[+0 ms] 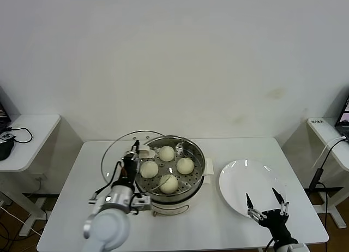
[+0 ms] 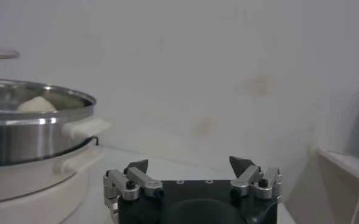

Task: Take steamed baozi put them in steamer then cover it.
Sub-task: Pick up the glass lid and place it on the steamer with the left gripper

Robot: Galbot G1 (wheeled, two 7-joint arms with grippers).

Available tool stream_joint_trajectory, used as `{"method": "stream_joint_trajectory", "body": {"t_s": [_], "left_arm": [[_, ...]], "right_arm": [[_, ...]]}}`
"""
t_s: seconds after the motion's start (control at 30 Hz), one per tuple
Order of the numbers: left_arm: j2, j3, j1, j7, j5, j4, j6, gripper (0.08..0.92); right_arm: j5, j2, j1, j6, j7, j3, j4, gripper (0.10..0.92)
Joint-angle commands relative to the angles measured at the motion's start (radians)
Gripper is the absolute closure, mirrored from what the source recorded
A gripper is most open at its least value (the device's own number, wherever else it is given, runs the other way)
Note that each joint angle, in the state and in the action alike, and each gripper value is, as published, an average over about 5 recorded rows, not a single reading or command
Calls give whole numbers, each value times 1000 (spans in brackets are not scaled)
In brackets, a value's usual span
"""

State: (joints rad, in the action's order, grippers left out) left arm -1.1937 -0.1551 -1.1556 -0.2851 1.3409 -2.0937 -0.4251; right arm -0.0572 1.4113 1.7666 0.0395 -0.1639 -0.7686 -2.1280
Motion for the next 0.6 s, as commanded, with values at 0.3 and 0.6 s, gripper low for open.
{"method": "stream_joint_trajectory", "body": {"t_s": [0.3, 0.6], "left_arm": [[-215, 201, 150, -104, 174, 120, -53, 862], [-242, 203, 115, -99, 216, 134, -42, 862]], "right_arm": [[43, 18, -2, 7, -2, 21, 18, 203], [42, 18, -4, 9, -3, 27, 25, 203]]}}
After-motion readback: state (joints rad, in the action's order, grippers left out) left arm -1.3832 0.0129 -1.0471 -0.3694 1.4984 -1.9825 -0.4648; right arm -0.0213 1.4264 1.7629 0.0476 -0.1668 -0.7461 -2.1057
